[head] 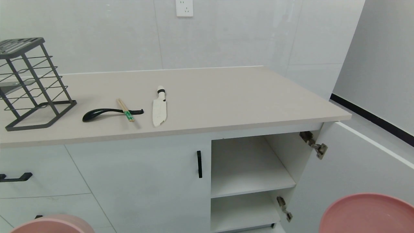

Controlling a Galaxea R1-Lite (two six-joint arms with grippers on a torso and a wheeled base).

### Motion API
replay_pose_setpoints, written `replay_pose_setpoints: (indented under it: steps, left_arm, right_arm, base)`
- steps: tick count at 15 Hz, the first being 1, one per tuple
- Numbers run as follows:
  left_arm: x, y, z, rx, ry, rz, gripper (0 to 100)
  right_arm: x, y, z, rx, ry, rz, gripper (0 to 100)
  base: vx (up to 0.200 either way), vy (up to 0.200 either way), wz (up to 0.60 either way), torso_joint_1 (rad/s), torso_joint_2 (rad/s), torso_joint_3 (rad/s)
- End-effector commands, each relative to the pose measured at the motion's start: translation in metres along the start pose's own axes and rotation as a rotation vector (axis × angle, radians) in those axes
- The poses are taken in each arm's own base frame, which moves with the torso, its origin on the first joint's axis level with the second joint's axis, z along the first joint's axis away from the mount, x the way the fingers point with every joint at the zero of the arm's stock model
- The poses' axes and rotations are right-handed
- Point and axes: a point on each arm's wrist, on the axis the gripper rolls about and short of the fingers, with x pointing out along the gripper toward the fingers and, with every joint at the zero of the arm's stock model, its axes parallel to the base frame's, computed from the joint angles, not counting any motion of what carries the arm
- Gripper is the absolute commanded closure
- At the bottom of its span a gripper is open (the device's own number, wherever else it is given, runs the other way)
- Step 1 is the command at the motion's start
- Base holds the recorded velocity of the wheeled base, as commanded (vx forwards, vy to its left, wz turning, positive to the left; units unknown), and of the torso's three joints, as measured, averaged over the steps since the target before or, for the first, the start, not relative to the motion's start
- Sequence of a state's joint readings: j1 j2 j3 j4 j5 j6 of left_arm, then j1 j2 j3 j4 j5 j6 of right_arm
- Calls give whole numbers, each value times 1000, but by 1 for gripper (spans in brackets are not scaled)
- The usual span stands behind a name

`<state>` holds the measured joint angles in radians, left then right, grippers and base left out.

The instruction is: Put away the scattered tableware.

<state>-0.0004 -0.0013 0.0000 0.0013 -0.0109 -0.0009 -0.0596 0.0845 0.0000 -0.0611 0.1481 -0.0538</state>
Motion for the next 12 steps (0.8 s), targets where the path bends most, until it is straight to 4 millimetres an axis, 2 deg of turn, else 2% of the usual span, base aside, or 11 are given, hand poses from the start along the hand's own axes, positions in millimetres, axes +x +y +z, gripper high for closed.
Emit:
replay_pose_setpoints:
  steps: [1,3,9,12]
  left_arm:
    - [0,0,0,-1,2,-1,100]
    - [0,0,0,-4,0,1,100]
    - [0,0,0,-5,0,2,100]
    - [0,0,0,-5,0,1,100]
  right_arm:
    - [0,0,0,0,1,1,100]
    - [0,0,0,0,1,1,100]
    - [0,0,0,-3,1,1,100]
    - [0,0,0,-7,1,1,100]
  base:
    - [0,0,0,-32,403,344]
    - [0,0,0,-20,381,332]
    - [0,0,0,-1,11,2]
    - [0,0,0,-12,103,103]
